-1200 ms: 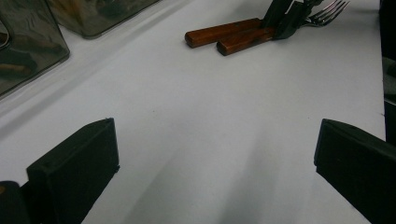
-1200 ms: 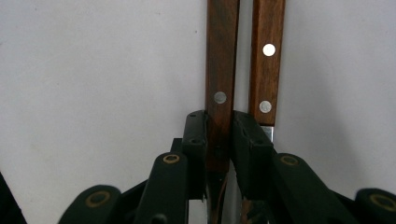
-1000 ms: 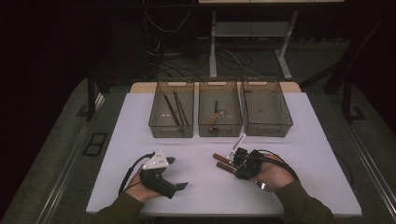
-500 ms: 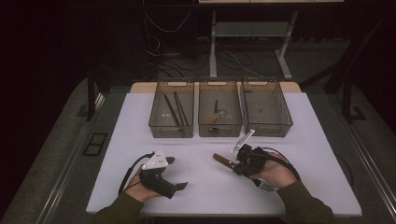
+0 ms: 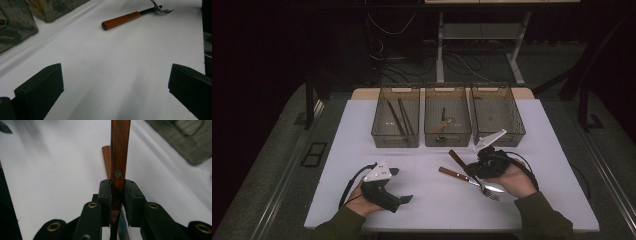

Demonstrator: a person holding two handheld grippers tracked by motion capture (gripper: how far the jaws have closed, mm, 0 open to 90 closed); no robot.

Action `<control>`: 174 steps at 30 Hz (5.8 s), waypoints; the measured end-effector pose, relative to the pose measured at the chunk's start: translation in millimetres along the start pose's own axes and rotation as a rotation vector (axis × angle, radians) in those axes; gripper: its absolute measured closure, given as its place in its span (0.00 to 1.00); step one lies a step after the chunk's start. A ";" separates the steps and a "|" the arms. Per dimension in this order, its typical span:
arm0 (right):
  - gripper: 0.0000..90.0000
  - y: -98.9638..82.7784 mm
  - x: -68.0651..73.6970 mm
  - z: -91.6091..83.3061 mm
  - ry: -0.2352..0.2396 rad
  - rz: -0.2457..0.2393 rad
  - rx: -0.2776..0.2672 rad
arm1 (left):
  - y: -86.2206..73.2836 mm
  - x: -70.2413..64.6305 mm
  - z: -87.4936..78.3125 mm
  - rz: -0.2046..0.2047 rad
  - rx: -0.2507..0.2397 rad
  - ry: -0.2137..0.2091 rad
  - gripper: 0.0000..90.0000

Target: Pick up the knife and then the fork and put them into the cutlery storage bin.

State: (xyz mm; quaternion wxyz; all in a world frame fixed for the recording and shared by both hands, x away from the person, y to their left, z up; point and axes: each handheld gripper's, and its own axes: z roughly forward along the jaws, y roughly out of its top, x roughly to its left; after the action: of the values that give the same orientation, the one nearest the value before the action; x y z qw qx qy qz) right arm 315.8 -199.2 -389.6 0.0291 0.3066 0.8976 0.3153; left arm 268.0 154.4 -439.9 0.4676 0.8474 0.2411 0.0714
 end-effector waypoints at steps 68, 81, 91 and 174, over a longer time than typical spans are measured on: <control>0.86 46.7 -154.1 -122.4 -0.399 0.236 -0.192 | 0.0 1.6 -1.6 -0.002 -0.024 -0.018 0.00; 0.86 35.7 -177.0 -75.0 -0.369 0.289 -0.064 | 0.5 1.0 -1.4 0.000 -0.023 -0.030 0.00; 0.74 36.4 -183.4 -51.3 -0.367 0.306 -0.081 | 0.5 0.6 -1.7 -0.002 -0.030 -0.034 0.00; 0.73 25.7 5.1 53.9 -0.015 -0.308 0.370 | -3.2 1.8 0.0 0.014 -0.018 -0.047 0.00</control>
State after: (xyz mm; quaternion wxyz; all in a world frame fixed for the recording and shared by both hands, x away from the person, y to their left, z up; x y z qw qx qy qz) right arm 338.5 -151.0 -416.9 0.0270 0.1684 0.9760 0.1353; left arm 268.5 156.6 -442.7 0.4803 0.8462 0.2235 0.0569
